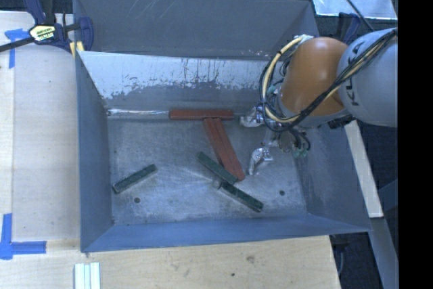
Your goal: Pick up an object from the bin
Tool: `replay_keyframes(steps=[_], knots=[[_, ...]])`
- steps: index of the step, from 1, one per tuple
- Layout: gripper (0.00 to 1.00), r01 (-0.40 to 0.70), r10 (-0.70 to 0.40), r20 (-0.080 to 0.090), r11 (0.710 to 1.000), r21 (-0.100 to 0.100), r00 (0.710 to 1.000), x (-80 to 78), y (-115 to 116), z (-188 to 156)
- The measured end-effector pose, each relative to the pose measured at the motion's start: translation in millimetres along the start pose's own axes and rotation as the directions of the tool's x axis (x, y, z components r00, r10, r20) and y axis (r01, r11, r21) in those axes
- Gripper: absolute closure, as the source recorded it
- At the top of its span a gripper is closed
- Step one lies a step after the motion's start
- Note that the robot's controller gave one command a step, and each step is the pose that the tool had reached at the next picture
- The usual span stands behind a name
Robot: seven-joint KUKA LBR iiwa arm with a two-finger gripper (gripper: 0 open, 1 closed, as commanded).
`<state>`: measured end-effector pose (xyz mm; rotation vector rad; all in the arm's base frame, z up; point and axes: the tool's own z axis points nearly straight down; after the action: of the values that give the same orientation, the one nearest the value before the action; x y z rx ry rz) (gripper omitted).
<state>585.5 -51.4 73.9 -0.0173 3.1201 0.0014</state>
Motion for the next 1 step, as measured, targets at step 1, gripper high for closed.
replay_keyframes(steps=[1], knots=[[1.00, -0.295, 0.295, 0.008, 0.956, 0.003, 0.956, -35.3, 40.3, -4.4]])
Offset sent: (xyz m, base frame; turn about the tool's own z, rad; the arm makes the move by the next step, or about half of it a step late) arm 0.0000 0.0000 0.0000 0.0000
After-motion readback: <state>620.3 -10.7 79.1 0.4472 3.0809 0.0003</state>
